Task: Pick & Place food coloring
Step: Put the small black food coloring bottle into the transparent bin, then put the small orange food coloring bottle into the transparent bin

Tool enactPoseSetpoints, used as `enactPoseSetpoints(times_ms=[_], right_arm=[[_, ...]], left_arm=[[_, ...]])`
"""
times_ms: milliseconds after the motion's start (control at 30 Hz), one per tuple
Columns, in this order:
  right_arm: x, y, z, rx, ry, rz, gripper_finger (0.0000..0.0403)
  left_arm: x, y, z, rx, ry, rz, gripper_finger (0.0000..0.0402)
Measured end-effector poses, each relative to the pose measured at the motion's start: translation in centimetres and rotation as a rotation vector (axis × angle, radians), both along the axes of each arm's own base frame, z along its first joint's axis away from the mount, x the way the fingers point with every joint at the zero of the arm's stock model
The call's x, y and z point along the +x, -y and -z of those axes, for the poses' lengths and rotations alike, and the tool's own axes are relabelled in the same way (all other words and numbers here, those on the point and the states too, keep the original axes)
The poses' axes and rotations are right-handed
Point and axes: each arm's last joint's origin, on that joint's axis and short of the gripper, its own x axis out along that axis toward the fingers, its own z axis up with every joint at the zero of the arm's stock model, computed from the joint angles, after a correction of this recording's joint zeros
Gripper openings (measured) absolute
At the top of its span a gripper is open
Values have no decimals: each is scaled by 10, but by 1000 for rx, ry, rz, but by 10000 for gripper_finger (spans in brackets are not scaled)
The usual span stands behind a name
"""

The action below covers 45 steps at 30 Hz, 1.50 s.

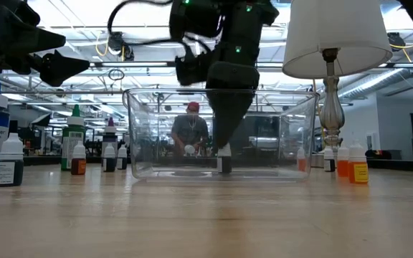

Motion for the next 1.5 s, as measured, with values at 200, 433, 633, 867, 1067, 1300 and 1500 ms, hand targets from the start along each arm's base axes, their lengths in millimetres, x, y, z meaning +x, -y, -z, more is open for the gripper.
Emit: enactPoseSetpoints(times_ms=[200,433,633,867,1067,1300,1500], right_arm=[[-20,3,-59,-19,126,46,165],[-66,8,-124,-27,206,174,164],[-111,6,-144,-99,128,293,166],[-166,21,-102,-191,-115,462,175],[-194,34,-52,-160,-137,533,207],[-213,52,-12,-104,-170,616,229],[-214,61,5,-68,-120,620,228]], left_arm=[[0,0,0,0,0,0,390],[0,0,0,0,0,0,390],[0,0,0,0,0,0,390],[0,0,0,0,0,0,390],[0,0,0,0,0,0,390],[0,0,0,0,0,0,390],[0,0,0,0,0,0,390]])
